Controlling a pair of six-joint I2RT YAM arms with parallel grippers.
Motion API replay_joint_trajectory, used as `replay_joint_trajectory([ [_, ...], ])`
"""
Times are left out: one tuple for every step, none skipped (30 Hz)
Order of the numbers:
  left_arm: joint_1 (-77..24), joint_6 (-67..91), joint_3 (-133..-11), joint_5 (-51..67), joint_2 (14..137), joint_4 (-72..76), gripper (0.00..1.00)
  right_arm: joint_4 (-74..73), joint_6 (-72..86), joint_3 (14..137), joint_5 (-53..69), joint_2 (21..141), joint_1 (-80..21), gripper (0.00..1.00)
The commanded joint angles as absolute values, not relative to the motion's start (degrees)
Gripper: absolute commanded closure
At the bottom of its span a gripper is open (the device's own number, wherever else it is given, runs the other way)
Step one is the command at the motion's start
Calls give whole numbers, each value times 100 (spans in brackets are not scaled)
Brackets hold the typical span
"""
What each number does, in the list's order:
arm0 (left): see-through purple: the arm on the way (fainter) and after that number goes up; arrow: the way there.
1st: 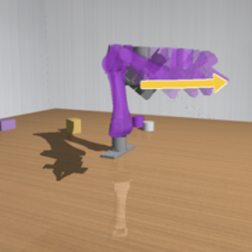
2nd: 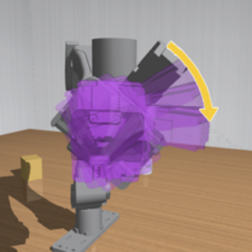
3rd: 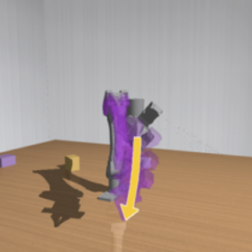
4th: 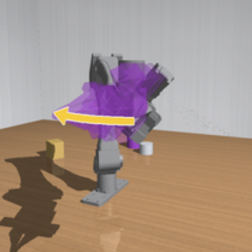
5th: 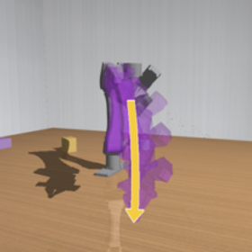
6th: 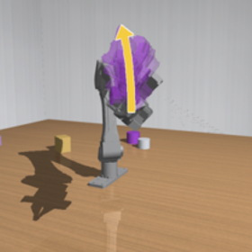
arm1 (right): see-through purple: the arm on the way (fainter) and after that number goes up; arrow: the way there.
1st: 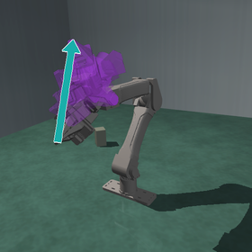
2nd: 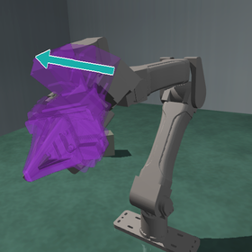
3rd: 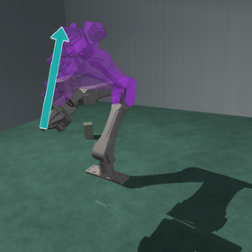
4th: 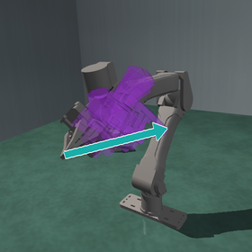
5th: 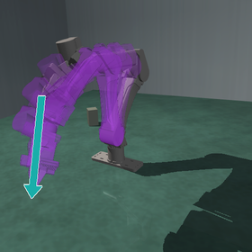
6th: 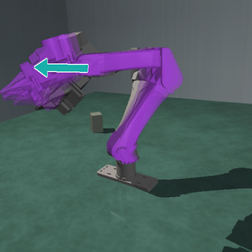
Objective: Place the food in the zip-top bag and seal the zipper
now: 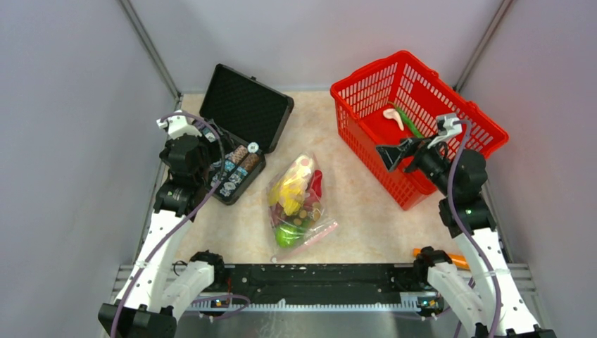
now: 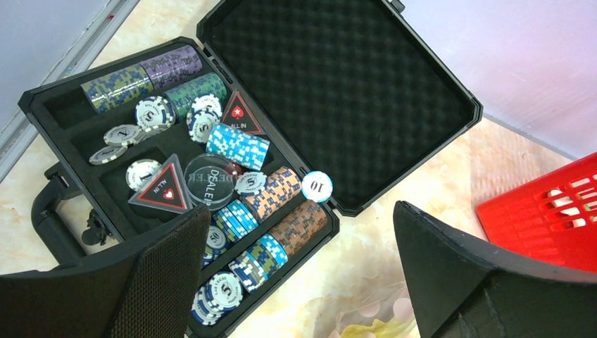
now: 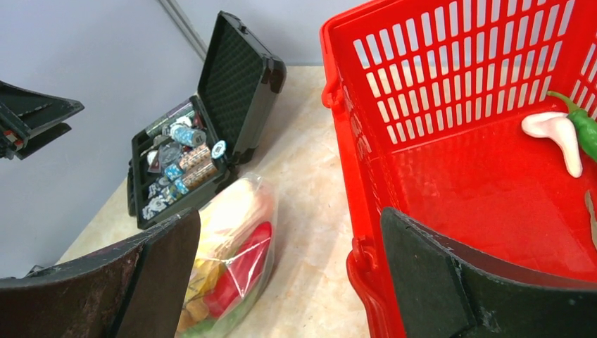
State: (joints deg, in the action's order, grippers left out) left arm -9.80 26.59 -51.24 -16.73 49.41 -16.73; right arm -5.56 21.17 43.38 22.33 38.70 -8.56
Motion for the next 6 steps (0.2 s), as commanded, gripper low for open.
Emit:
replay_joint_trajectory([
  [-976, 2592, -5179, -1702, 4926, -1391, 1, -525, 2141, 4502, 2204, 3968, -842, 4],
  [-976, 2604, -5185, -1711, 4928, -1400, 1, -551, 2132, 4508, 2182, 3972, -844, 4],
  [-976, 2603, -5181, -1715, 4934, -1400, 1, -554, 2130, 4502, 2154, 3968, -844, 4],
  [-976, 2600, -5185, -1739, 4939, -1394, 1, -557, 2135, 4494, 2134, 3952, -839, 4],
  [-976, 2593, -5205, -1792, 4948, -1400, 1, -557, 2117, 4492, 2120, 3935, -843, 4],
  [-976, 2585, -5244, -1821, 4950, -1485, 1, -554, 2115, 4484, 2104, 3919, -840, 4],
])
